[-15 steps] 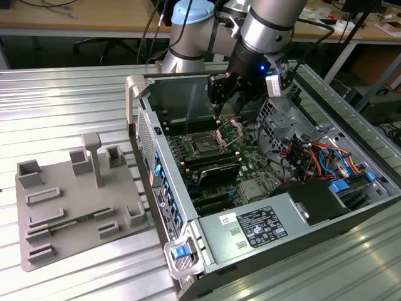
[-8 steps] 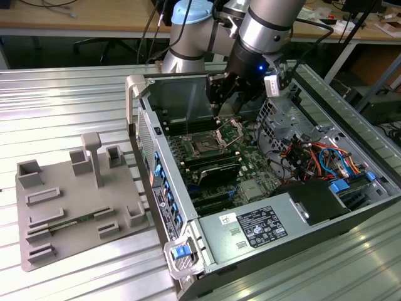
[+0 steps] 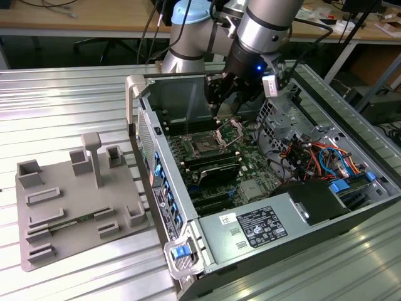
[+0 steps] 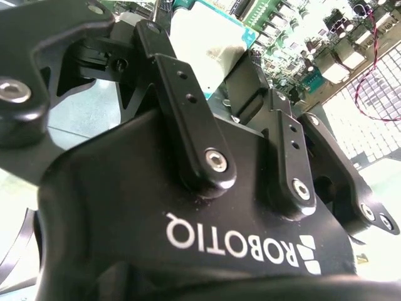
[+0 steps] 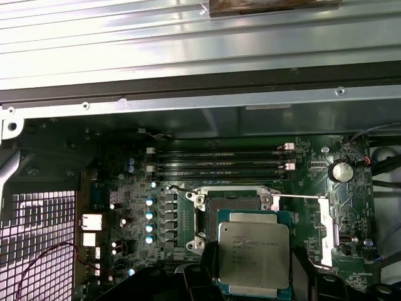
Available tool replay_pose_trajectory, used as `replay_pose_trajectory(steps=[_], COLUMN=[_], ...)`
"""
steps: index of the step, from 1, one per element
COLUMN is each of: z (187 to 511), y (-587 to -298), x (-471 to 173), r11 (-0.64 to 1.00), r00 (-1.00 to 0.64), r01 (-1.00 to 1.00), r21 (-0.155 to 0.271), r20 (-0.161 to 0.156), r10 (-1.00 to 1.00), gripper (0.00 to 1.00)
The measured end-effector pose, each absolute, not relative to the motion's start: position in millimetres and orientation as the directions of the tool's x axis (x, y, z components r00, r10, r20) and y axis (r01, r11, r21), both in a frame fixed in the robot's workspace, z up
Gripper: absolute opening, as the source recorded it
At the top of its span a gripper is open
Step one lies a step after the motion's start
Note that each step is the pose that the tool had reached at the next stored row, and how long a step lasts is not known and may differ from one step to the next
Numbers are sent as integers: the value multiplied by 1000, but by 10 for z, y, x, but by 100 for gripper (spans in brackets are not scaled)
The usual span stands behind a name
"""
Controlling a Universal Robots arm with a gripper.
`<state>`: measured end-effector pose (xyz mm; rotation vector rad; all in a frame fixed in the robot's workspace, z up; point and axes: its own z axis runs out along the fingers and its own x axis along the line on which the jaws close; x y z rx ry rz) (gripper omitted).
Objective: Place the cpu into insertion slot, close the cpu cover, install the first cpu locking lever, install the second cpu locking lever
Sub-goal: 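Place the cpu into insertion slot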
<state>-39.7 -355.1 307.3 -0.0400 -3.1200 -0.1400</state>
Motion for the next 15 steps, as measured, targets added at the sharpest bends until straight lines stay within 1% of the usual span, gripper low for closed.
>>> replay_pose_trajectory(steps=[15], z=[3093], y=[-3551], x=[-435], r11=[996], r00=[-1000], r01=[26], r21=[89], r20=[19], r10=[25], gripper=[55])
